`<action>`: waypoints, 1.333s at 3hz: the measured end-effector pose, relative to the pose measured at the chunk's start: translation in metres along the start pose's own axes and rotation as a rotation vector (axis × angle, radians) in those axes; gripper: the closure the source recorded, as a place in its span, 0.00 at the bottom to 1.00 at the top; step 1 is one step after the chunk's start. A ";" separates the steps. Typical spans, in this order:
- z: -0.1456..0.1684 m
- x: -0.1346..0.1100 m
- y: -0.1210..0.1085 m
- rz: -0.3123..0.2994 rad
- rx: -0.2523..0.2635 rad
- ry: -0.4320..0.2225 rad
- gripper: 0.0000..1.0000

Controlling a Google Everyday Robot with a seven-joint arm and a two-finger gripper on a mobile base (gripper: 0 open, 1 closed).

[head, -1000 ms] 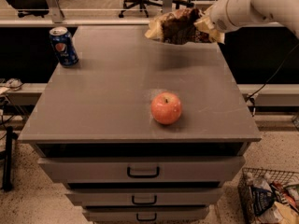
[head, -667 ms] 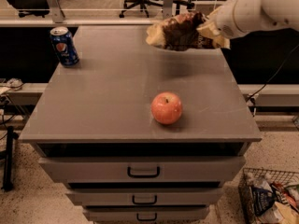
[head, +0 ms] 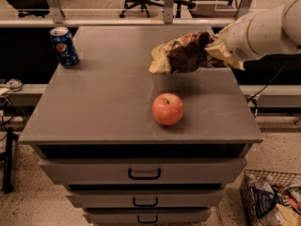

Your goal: Move brown chip bag near apple

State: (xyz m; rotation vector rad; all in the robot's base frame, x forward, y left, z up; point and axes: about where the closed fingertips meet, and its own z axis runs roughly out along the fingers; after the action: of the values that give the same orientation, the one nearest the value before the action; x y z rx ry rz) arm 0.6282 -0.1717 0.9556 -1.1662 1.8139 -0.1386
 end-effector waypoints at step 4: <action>-0.016 0.037 0.077 0.027 -0.035 0.112 0.60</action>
Offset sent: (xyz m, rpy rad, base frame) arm -0.0653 0.0137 -0.0608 -0.0296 0.0885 -0.0894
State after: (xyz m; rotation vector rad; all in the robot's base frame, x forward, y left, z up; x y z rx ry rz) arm 0.5625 -0.1639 0.8997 -1.1781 1.9370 -0.1594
